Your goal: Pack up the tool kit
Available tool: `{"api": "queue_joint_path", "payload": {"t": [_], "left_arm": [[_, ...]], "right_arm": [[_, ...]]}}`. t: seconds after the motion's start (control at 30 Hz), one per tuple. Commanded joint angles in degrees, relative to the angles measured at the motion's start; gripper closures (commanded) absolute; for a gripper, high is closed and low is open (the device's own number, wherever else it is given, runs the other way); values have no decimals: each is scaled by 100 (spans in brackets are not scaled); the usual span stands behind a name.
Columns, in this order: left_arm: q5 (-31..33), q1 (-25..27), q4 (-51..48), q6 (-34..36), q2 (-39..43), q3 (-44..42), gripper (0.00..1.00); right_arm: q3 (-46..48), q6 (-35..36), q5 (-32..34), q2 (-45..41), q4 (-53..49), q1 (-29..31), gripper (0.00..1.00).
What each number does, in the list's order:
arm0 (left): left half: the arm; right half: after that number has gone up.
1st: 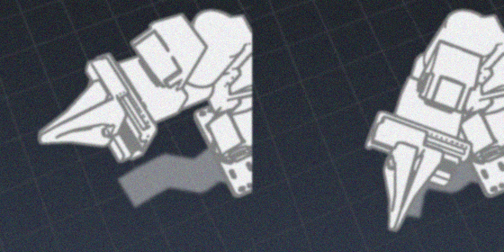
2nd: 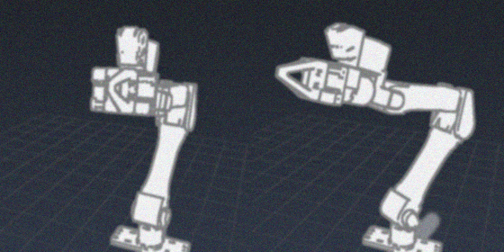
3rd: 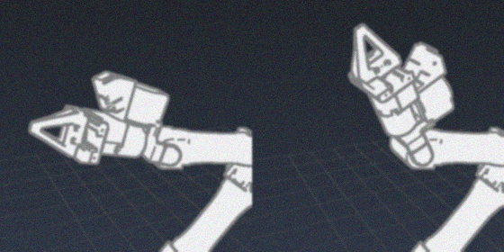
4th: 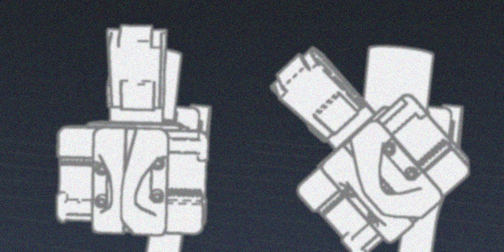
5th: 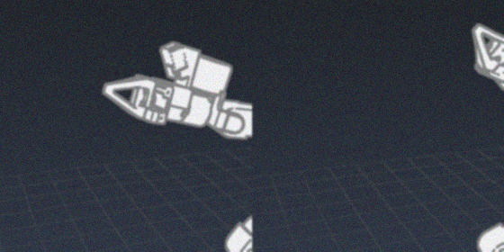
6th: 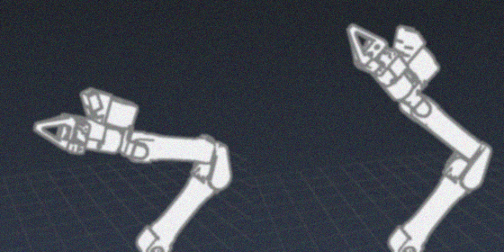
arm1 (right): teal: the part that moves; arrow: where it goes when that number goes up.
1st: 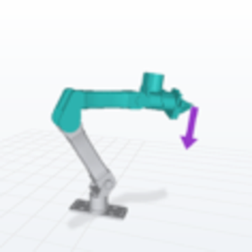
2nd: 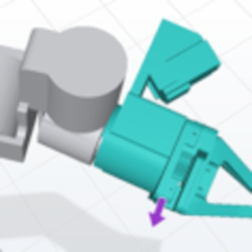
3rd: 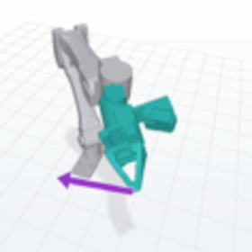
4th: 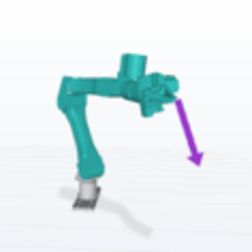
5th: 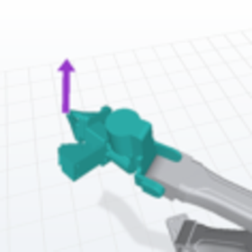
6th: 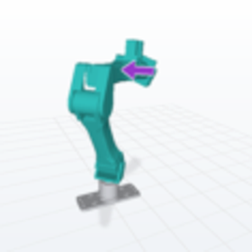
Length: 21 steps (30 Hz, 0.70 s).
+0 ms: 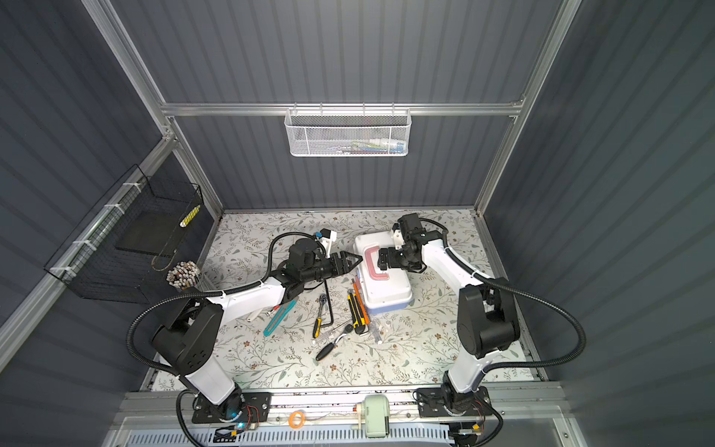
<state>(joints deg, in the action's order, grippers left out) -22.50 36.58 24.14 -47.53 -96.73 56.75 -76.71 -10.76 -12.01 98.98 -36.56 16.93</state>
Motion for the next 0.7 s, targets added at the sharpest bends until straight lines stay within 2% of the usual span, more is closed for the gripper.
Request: {"api": "queue_joint_path", "payload": {"t": [0.0,0.23,0.37,0.47,0.53,0.67], "left_arm": [[-20,-72,-208,147,145,-145,29],[-66,-106,-217,103,104,-214,28],[-94,-107,-208,103,93,-193,27],[-155,-107,-199,122,101,-197,27],[-243,-107,-185,105,95,-169,27],[-427,-107,4,-3,43,-156,27]], "right_arm": [[-152,159,244,81,-336,56,9],[-136,309,364,39,-463,56,27],[-52,320,71,2,-363,-11,38],[127,154,-637,-142,-33,-223,43],[259,40,-1172,-277,194,-361,43],[441,-78,-1792,-520,478,-560,41]]}}
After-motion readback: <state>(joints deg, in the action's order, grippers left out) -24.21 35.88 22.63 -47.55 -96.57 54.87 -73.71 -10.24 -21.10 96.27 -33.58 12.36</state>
